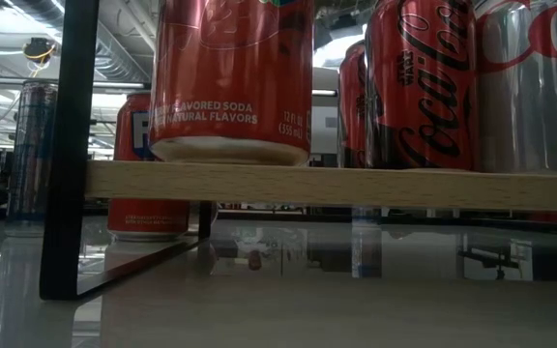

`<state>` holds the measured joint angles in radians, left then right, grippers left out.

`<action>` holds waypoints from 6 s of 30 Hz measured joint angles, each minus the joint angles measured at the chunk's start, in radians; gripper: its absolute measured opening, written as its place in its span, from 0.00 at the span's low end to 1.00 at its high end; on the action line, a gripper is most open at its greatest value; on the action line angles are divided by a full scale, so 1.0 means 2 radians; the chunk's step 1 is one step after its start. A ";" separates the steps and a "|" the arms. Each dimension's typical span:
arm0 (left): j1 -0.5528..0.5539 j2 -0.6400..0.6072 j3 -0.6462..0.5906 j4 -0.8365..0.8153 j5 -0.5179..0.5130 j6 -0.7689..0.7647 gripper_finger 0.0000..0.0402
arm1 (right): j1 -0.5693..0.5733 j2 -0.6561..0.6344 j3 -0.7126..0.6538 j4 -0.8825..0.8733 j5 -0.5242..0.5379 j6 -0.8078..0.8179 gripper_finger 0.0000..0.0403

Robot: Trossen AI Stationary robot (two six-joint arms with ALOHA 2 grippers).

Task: Place canned beverage on shelf
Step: Put the bottom left orange soda can on the shelf

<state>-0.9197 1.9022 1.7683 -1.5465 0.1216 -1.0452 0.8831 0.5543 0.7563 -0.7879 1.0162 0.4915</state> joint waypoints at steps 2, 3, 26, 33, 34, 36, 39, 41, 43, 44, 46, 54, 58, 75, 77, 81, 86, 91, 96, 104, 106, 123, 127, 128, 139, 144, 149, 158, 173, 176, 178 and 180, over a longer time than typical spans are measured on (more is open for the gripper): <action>-0.002 -0.005 -0.007 0.015 0.000 0.000 0.91 | 0.000 0.000 0.000 0.000 0.000 0.000 0.86; -0.003 -0.006 -0.010 0.022 0.000 0.000 0.91 | 0.000 0.000 0.000 0.000 0.000 0.000 0.86; -0.013 -0.007 -0.088 0.106 -0.004 -0.009 0.91 | 0.000 0.000 0.000 0.000 0.000 0.000 0.86; -0.013 -0.007 -0.103 0.119 0.001 -0.012 0.91 | 0.000 0.000 0.000 0.000 0.000 0.000 0.86; -0.013 -0.007 -0.103 0.119 0.001 -0.012 0.91 | 0.000 0.000 0.000 0.000 0.000 0.000 0.86; -0.013 -0.007 -0.103 0.119 0.001 -0.012 0.91 | 0.000 0.000 0.000 0.000 0.000 0.000 0.86; -0.013 -0.007 -0.103 0.119 0.001 -0.012 0.91 | 0.000 0.000 0.000 0.000 0.000 0.000 0.86; -0.013 -0.007 -0.103 0.120 -0.001 -0.012 0.91 | 0.000 0.000 0.000 0.000 0.000 0.000 0.86; -0.013 -0.007 -0.103 0.120 -0.004 -0.012 0.91 | 0.000 0.000 0.000 0.000 0.000 0.000 0.86; -0.013 -0.007 -0.103 0.120 -0.004 -0.012 0.91 | 0.000 0.000 0.000 0.000 0.000 0.000 0.86; -0.013 -0.007 -0.103 0.121 -0.004 -0.013 0.91 | 0.000 0.000 0.000 0.000 0.000 0.000 0.86; -0.013 -0.007 -0.103 0.133 -0.009 -0.013 0.91 | 0.000 0.000 0.000 0.000 0.000 0.000 0.86; -0.013 -0.007 -0.103 0.134 -0.017 -0.013 0.91 | 0.000 0.000 0.000 0.000 0.000 0.000 0.86; -0.001 -0.007 -0.103 0.132 0.013 -0.018 0.74 | 0.000 0.000 0.000 0.000 0.000 0.000 0.86; 0.008 -0.007 -0.103 0.133 0.020 -0.036 0.71 | 0.000 0.000 0.000 0.000 0.000 0.000 0.86; 0.033 -0.007 -0.103 0.133 0.042 -0.065 0.68 | 0.000 0.000 0.000 0.000 0.000 0.000 0.86; 0.065 -0.007 -0.099 0.132 0.066 -0.078 0.68 | 0.000 0.000 0.000 0.000 0.000 0.000 0.86; 0.094 -0.007 -0.074 0.125 0.060 -0.063 0.68 | 0.000 0.000 0.000 0.000 0.000 0.000 0.86; 0.118 -0.006 -0.039 0.104 0.068 -0.056 0.68 | 0.000 0.000 0.000 0.000 0.000 0.000 0.86; 0.162 -0.006 0.054 -0.010 0.105 -0.041 0.68 | 0.000 0.000 0.000 0.000 0.000 0.000 0.86; 0.175 -0.007 0.079 -0.017 0.105 -0.033 0.68 | 0.000 0.000 0.000 0.000 0.000 0.000 0.86; 0.257 -0.011 0.203 -0.013 0.164 -0.030 0.68 | 0.000 0.000 0.000 0.000 0.000 0.000 0.86; 0.263 -0.011 0.203 -0.013 0.206 -0.052 0.68 | 0.000 0.000 0.000 0.000 0.000 0.000 0.86; 0.263 -0.011 0.203 -0.013 0.214 -0.054 0.68 | 0.000 0.000 0.000 0.000 0.000 0.000 0.86; 0.271 -0.012 0.203 -0.012 0.245 -0.062 0.68 | 0.000 0.000 0.000 0.000 0.000 0.000 0.86; 0.279 -0.012 0.203 0.005 0.263 -0.062 0.68 | 0.000 0.000 0.000 0.000 0.000 0.000 0.86; 0.291 -0.012 0.203 0.057 0.255 -0.061 0.68 | 0.000 0.000 0.000 0.000 0.000 0.000 0.86; 0.324 -0.012 0.203 0.154 0.209 -0.013 0.68 | 0.000 0.000 0.000 0.000 0.000 0.000 0.86; 0.386 -0.011 0.203 0.119 0.038 0.168 0.68 | 0.000 0.000 0.000 0.000 0.000 0.000 0.86; 0.393 -0.008 0.204 0.104 0.034 0.206 0.68 | 0.000 0.000 0.000 0.000 0.000 0.000 0.86; 0.396 0.000 0.204 0.085 0.031 0.231 0.68 | 0.000 0.000 0.000 0.000 0.000 0.000 0.86; 0.397 0.007 0.204 0.068 0.031 0.254 0.68 | 0.000 0.000 0.000 0.000 0.000 0.000 0.86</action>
<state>-0.1248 1.9152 2.1754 -1.4115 0.1835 -0.5376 0.8829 0.5543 0.7563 -0.7886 1.0162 0.4911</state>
